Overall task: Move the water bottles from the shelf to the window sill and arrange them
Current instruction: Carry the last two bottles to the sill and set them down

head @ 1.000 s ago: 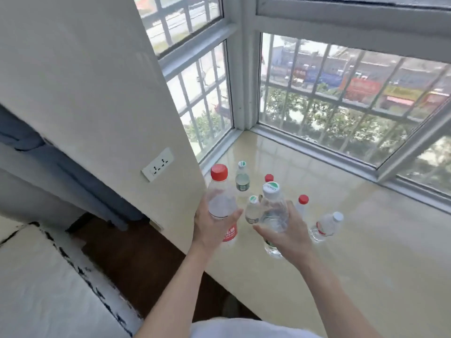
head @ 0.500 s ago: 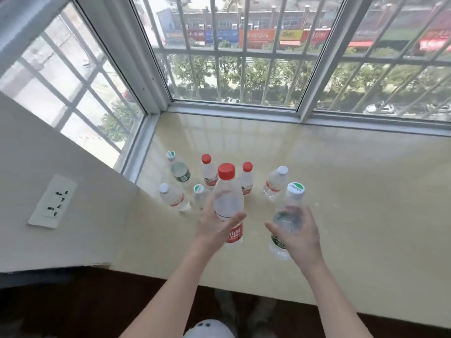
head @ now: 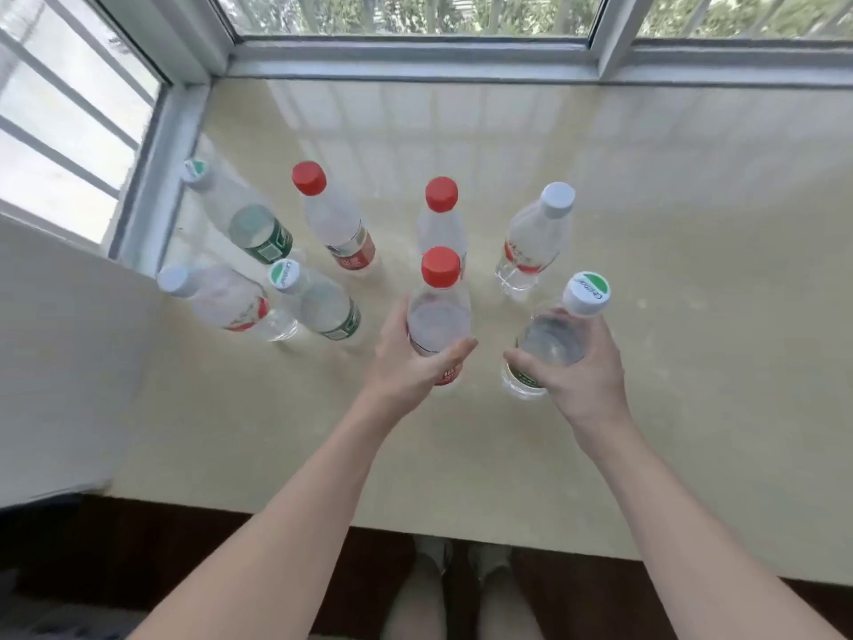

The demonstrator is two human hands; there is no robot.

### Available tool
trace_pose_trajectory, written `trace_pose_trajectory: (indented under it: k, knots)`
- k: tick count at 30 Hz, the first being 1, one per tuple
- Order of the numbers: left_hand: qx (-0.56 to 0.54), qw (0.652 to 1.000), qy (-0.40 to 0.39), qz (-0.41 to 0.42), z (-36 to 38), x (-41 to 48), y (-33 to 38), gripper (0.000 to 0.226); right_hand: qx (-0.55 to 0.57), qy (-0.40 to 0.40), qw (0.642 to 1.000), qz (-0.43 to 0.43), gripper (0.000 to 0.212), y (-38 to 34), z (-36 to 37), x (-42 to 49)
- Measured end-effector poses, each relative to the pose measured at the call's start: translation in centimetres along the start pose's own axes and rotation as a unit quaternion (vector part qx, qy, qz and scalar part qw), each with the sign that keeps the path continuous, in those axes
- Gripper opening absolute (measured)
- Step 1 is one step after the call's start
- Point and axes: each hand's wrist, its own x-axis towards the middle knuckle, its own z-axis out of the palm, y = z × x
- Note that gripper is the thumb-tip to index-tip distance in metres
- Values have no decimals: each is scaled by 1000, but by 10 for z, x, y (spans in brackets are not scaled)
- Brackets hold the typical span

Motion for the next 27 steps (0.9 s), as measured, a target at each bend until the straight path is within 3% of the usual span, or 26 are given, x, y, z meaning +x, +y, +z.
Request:
trace_pose_trajectory:
  k: [6,17,24,27]
  knots:
    - [13,999,15,46,6,31,-22,54,-34,3,998,-59,64,15,18,34]
    - [54,996,-12,77,6,31,-37,64,-59,26,998,-21,81,30,26,30]
    - [49,993,-41,99,-10,25,-24,88,-97,-74,992,-44,86,12,-5,27]
    - [52,990,-47,118,-21,18,-12,82,-119,-124,983,-66,78,-11,-23,24]
